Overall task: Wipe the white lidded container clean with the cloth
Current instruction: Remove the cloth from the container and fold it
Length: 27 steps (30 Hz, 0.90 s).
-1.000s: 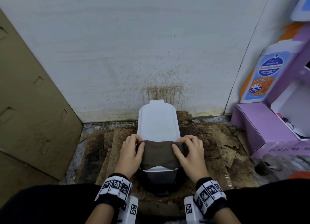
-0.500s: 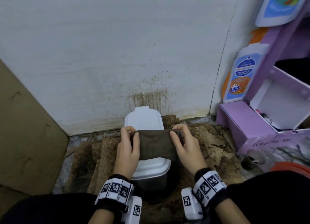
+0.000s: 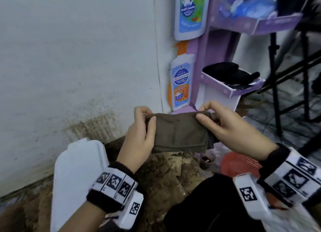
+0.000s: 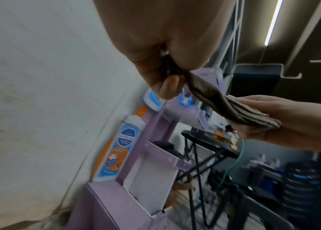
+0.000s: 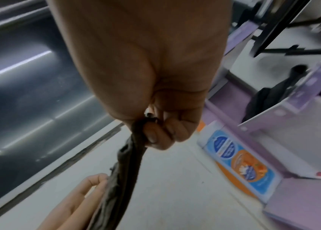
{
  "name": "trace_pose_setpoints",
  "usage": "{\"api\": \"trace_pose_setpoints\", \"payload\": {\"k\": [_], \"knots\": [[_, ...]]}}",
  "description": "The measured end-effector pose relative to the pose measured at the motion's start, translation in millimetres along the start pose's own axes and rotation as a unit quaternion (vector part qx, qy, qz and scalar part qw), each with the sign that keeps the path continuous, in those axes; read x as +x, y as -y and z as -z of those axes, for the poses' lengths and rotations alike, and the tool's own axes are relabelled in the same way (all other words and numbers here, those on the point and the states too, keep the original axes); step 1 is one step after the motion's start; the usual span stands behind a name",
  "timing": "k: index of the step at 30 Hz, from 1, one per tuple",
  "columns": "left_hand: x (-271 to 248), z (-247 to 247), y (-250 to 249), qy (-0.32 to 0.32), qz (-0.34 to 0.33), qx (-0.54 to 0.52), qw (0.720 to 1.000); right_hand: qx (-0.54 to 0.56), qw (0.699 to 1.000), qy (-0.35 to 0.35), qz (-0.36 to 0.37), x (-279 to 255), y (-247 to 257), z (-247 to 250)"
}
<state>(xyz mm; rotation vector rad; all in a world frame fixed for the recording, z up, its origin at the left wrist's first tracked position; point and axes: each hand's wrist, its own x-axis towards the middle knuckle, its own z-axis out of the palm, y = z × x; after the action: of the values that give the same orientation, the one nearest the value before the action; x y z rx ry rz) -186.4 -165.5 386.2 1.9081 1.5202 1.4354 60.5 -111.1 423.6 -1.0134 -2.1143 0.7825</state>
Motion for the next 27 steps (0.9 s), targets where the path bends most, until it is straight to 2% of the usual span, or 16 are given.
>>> {"api": "trace_pose_setpoints", "payload": {"k": [4, 8, 15, 18, 23, 27], "knots": [[37.7, -68.8, -0.5, 0.097, -0.040, 0.005, 0.994, 0.013, 0.997, -0.028, -0.076, -21.2, -67.0, 41.6], [52.3, -149.0, 24.0, 0.210, -0.052, 0.000, 0.976, 0.082, 0.982, -0.064, -0.159, -53.9, -149.3, 46.2], [12.4, -288.8, 109.1, 0.358, 0.036, 0.000, 0.933, 0.096, 0.951, -0.108, -0.272, -126.8, -300.6, 1.7], [-22.2, -336.8, 149.0, 0.377, 0.087, -0.007, 0.922, 0.103, 0.933, -0.103, -0.328, -151.7, -361.8, -26.2], [-61.8, -392.5, 202.3, 0.356, 0.203, -0.025, 0.912, 0.066, 0.921, -0.083, -0.375, -161.0, -430.1, -56.7], [-72.2, -412.3, 207.9, 0.372, 0.173, -0.036, 0.911, 0.093, 0.908, -0.093, -0.399, -167.8, -464.4, -66.7]]}}
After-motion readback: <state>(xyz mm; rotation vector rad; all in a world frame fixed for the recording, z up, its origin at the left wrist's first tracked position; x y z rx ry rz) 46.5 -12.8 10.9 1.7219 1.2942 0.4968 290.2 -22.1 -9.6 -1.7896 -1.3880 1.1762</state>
